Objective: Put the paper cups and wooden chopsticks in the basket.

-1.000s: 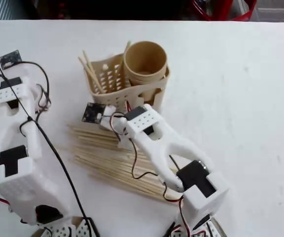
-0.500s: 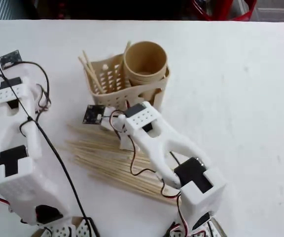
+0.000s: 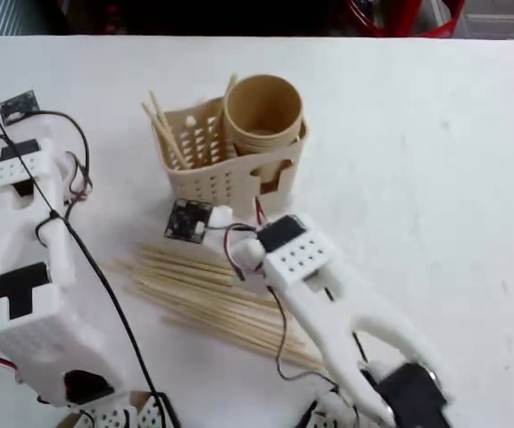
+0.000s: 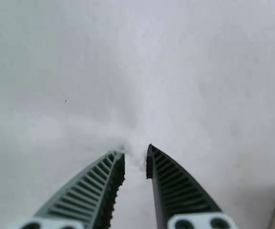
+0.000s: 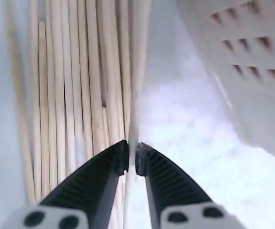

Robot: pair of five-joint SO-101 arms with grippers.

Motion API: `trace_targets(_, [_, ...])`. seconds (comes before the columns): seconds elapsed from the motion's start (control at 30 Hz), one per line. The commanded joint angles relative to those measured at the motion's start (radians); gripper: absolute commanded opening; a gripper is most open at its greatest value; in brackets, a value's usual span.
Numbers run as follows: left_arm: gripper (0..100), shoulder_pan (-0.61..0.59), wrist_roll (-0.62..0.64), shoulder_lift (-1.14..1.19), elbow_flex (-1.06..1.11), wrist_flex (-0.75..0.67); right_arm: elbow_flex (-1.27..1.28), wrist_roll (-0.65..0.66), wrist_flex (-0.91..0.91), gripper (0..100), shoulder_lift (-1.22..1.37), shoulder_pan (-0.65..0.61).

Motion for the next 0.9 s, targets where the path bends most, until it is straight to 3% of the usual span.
trace_targets(0.0, [9, 0.004, 0.012, -0.007, -0.005, -0.009, 0.002, -0.04, 0.058, 1.7, -0.222, -0.001])
trace_targets(0.3, [9, 0.004, 0.012, -0.007, -0.005, -0.012, -0.163, -0.216, 0.024, 1.7, -0.593, -0.008])
trace_targets(0.43, [9, 0.005, 0.012, -0.007, -0.005, -0.009, -0.278, -0.407, -0.173, 1.7, -0.665, -0.01])
trace_targets(0.63, [9, 0.005, 0.012, -0.007, -0.005, -0.012, -0.262, -0.535, -0.667, 1.7, -0.521, -0.01])
trace_targets(0.87, [9, 0.005, 0.012, -0.007, -0.005, -0.015, -0.272, -0.583, -0.917, 2.2, -0.196, -0.01])
